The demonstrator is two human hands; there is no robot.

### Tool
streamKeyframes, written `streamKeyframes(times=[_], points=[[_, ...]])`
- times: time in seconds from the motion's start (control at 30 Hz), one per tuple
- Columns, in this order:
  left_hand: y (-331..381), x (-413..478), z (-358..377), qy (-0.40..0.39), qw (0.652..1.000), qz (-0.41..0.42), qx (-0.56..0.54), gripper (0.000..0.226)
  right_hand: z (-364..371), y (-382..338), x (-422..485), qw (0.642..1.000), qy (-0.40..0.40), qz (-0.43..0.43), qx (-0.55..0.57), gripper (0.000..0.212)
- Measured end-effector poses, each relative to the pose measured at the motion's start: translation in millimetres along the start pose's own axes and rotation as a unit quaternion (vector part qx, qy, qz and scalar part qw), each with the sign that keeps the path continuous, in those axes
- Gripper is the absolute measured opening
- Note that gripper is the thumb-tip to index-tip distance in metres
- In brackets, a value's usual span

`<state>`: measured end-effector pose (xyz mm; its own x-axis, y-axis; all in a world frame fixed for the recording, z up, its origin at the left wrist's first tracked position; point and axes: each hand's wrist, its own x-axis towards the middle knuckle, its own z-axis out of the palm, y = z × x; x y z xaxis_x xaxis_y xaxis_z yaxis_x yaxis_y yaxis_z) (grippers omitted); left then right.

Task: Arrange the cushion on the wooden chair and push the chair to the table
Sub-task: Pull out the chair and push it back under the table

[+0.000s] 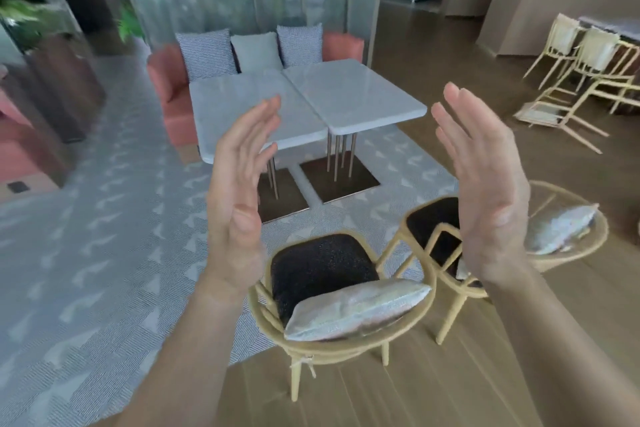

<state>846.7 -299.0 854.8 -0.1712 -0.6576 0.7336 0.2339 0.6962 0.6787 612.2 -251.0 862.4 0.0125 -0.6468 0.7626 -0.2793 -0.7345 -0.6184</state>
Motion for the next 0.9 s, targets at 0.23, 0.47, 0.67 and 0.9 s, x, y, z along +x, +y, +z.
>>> streamKeyframes(times=[0.23,0.47,0.67,0.9], points=[[-41,20,49,0.028,0.999,0.006,0.031,0.089,-43,42,20,0.999,-0.032,0.008,0.024,0.101],[-68,19,71,0.054,0.994,-0.012,0.097,0.090,-60,97,25,0.994,-0.081,0.021,0.075,0.103],[-96,-15,99,0.083,0.978,-0.078,0.176,0.096,-64,155,2,0.977,-0.131,0.065,0.156,0.100],[-115,-67,122,0.126,0.959,-0.120,0.225,0.093,-59,201,-38,0.954,-0.174,0.116,0.215,0.104]])
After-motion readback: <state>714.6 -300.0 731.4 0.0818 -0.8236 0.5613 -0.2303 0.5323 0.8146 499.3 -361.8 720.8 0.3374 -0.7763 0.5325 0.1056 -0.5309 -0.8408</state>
